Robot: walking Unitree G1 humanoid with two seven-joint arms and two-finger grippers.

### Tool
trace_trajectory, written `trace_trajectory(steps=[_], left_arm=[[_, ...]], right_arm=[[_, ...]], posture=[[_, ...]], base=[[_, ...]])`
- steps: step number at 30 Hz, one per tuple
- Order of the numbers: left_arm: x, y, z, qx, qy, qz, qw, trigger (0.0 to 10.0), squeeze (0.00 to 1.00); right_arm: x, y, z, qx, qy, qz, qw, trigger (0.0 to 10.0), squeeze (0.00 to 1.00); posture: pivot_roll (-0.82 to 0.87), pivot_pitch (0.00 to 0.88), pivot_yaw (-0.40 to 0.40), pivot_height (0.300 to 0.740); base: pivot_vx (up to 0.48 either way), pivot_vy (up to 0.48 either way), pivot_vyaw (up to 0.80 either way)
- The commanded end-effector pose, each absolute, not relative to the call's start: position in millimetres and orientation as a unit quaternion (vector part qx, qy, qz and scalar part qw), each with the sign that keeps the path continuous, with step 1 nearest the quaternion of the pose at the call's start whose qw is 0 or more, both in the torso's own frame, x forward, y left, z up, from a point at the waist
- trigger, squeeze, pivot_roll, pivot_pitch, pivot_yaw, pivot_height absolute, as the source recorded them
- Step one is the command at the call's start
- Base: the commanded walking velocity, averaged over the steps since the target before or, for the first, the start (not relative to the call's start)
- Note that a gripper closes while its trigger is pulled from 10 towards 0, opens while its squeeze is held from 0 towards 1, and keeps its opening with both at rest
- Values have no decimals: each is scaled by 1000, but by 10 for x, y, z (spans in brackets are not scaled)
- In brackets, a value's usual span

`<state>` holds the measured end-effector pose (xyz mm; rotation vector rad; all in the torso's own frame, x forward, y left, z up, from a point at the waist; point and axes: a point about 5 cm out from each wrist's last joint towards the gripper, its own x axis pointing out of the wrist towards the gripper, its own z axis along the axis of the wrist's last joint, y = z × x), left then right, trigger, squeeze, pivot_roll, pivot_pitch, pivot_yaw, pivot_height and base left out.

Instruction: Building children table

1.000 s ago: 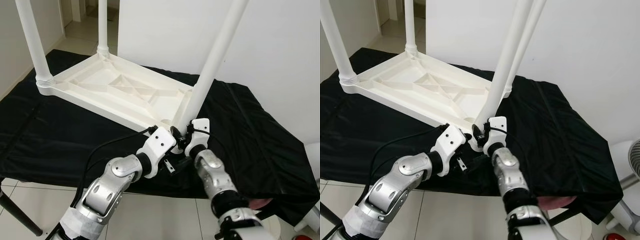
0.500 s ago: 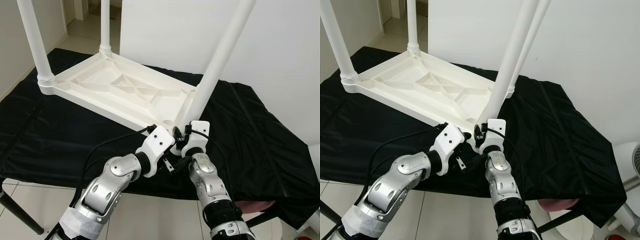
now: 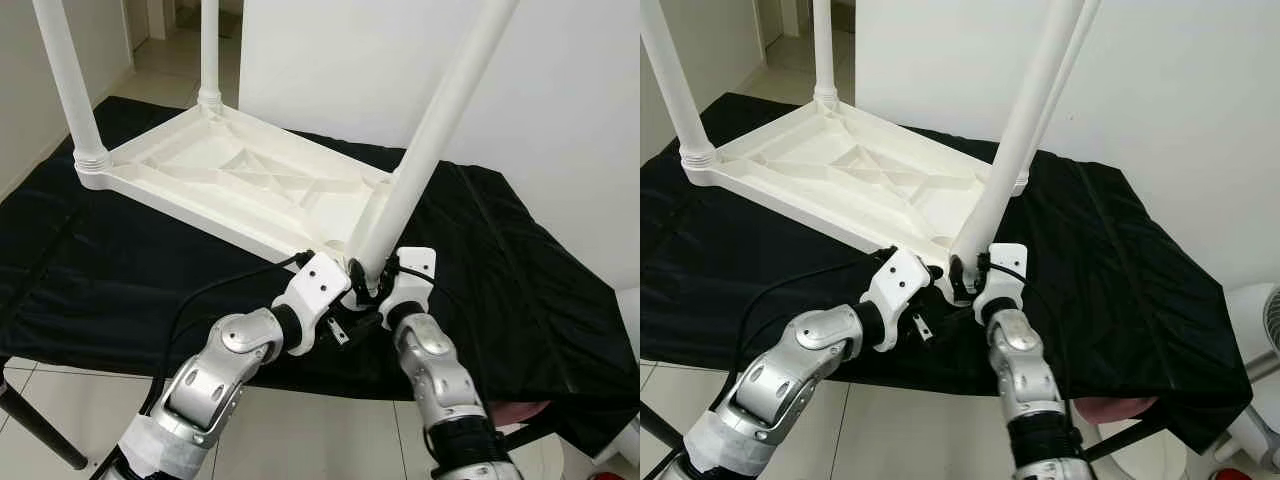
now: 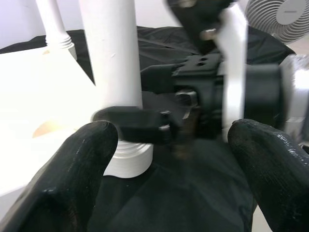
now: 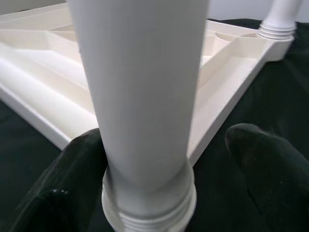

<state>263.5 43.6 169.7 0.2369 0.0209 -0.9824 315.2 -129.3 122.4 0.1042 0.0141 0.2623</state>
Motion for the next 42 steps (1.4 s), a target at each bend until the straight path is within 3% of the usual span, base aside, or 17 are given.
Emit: trace_trajectory(steps=[1, 5, 14, 27, 28, 29, 31, 32, 42], left_arm=[[2621, 409, 1664, 113, 19, -474, 873, 10000, 0], [2629, 390, 1665, 112, 19, -478, 871, 10000, 0], [2637, 376, 1678, 114, 16, -484, 868, 10000, 0], [2646, 382, 1691, 116, 13, -480, 869, 10000, 0], [2648, 384, 1690, 116, 13, -479, 870, 10000, 0], [2650, 386, 1692, 116, 12, -478, 870, 10000, 0], [2650, 387, 1694, 117, 12, -478, 871, 10000, 0], [2652, 388, 1698, 117, 11, -477, 871, 10000, 0], [2642, 393, 1694, 117, 12, -477, 871, 10000, 0]], right_arm=[[3137, -1376, 1251, 51, 1, 155, 987, 10000, 0], [3152, -1483, 1221, 33, -10, 230, 973, 10000, 0], [3251, -1512, 1194, -7, -2, 300, 954, 10000, 0], [3539, -1263, 1192, -31, 20, 346, 938, 10000, 0], [3550, -1248, 1177, -35, 22, 346, 937, 4980, 0], [3556, -1240, 1162, -35, 24, 345, 937, 2392, 0], [3560, -1235, 1153, -34, 26, 345, 938, 2392, 0], [3563, -1235, 1142, -32, 28, 345, 938, 0, 0], [3518, -1288, 1032, -27, 43, 348, 936, 0, 0]], posture=[[61, 0, -181, 740], [50, 0, -166, 740], [47, 0, -157, 740], [75, 0, -172, 740], [82, 0, -177, 740], [82, 0, -177, 740], [82, 0, -177, 740], [82, 0, -177, 740], [87, 0, -175, 740]], base=[[0, 0, 0], [0, 0, 0], [0, 0, 0], [0, 0, 0], [0, 0, 0], [0, 0, 0], [0, 0, 0], [0, 0, 0], [0, 0, 0]])
